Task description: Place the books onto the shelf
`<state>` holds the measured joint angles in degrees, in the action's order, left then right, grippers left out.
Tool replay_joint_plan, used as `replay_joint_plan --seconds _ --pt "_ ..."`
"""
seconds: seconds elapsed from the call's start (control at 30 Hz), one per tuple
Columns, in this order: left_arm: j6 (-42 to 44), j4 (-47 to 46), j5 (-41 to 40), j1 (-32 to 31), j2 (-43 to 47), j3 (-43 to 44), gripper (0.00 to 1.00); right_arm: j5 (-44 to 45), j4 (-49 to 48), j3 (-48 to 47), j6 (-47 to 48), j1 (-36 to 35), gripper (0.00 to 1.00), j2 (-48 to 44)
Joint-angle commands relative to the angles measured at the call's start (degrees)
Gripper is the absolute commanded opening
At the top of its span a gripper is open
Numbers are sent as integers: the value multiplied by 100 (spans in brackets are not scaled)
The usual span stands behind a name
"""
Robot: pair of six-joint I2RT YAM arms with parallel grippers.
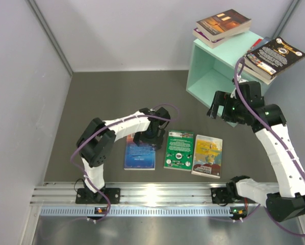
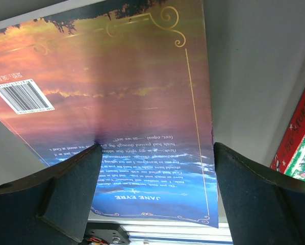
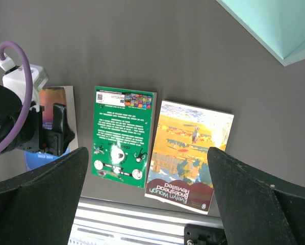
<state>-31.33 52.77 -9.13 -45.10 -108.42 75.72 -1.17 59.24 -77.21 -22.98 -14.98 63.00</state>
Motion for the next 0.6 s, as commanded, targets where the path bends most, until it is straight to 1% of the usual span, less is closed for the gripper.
replay_joint_plan --seconds 0.0,0.07,0.1,0.23,0.33,0.4,0.43,0.5,0.53,0.57 --pt "-57 -583 323 45 -619 -620 93 55 -220 83 118 -66 100 -174" --pt "-48 -698 385 37 -733 -734 90 55 -212 144 118 -66 100 -209" --pt "-48 -846 420 37 -785 -874 85 55 -211 162 110 -66 100 -209" --pt "-136 -1137 753 -7 -1180 -1130 75 55 -247 233 127 -66 100 -236" --pt "-189 -1339 816 -60 -1304 -1297 75 73 -229 224 145 -66 100 -245" --pt "-215 -1427 886 -95 -1444 -1367 78 91 -229 241 145 -66 100 -262" --pt "-207 -1463 886 -139 -1497 -1385 82 99 -229 250 136 -57 100 -262" --pt "-198 -1489 886 -209 -1637 -1385 87 91 -238 277 136 -66 100 -262" --pt "-198 -1498 886 -227 -1682 -1394 87 91 -229 285 136 -66 100 -262" --pt "-207 -1568 1060 -236 -1708 -1428 87 91 -229 294 145 -66 100 -262"
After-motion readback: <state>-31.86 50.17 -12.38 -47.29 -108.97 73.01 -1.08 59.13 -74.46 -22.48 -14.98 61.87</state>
